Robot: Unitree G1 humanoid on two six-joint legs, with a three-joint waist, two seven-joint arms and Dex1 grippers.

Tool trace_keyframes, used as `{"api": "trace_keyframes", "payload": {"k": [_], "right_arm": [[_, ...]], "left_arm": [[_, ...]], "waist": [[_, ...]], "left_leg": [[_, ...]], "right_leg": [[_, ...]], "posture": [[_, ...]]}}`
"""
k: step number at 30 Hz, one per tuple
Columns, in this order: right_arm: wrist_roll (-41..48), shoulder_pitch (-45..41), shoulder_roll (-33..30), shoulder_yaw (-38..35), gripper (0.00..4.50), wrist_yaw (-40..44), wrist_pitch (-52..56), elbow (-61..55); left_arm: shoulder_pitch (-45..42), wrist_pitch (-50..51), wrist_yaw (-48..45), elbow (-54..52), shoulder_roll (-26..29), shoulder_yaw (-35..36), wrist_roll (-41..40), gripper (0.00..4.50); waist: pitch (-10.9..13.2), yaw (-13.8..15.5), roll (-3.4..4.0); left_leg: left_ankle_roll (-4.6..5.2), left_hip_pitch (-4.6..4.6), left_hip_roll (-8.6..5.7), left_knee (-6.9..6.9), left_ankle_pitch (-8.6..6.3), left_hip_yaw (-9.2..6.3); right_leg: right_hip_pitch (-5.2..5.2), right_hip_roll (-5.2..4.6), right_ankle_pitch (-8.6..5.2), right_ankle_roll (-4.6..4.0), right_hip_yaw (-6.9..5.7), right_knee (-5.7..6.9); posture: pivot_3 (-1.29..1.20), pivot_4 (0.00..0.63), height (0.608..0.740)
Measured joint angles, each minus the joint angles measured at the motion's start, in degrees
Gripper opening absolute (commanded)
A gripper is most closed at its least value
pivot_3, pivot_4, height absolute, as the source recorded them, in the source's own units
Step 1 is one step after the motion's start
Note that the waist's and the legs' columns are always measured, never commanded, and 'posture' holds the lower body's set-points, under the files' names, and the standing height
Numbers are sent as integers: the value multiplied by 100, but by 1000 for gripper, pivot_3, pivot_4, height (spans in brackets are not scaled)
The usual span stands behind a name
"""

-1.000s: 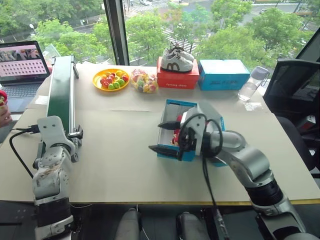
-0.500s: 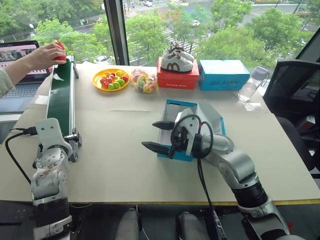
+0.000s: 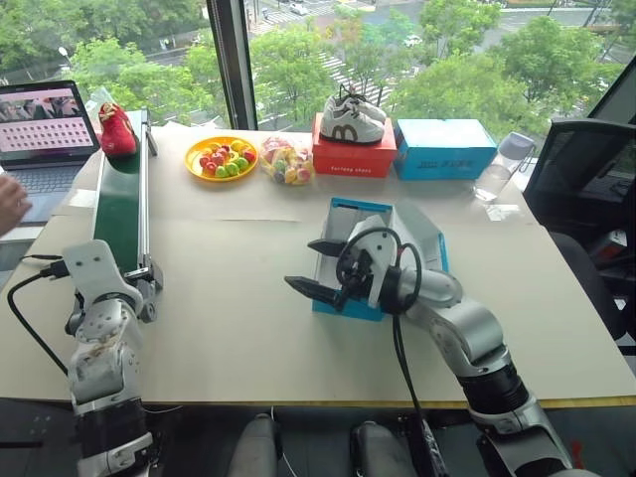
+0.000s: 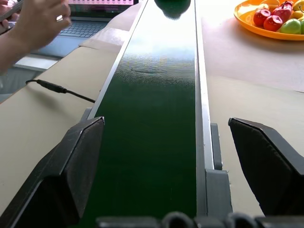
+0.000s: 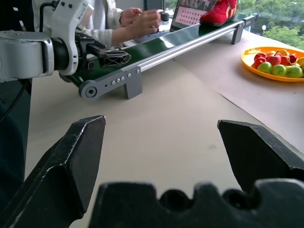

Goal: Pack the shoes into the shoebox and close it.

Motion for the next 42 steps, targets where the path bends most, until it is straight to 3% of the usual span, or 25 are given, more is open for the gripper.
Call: {"api": "trace_keyframes", "payload": {"k": [30,42], "right_arm": [[-232,151,21,-246,4472,-429,13,127],[-232,151,21,-250,4472,-431,13,97]], "left_arm": [[-198,-211,-47,418,23,-88,30,4500],[-472,33,-114,415,321,7,-35,4500]], "waist": [[-1,-1,-2],[-2,-3,-3]], "left_leg": [[2,0,-1,2,1,0],[4,0,-1,3,2,0]], "right_leg": [[1,0,0,1,0,3],[1,0,0,1,0,4]], "posture": [[0,150,739],[0,150,739]]}}
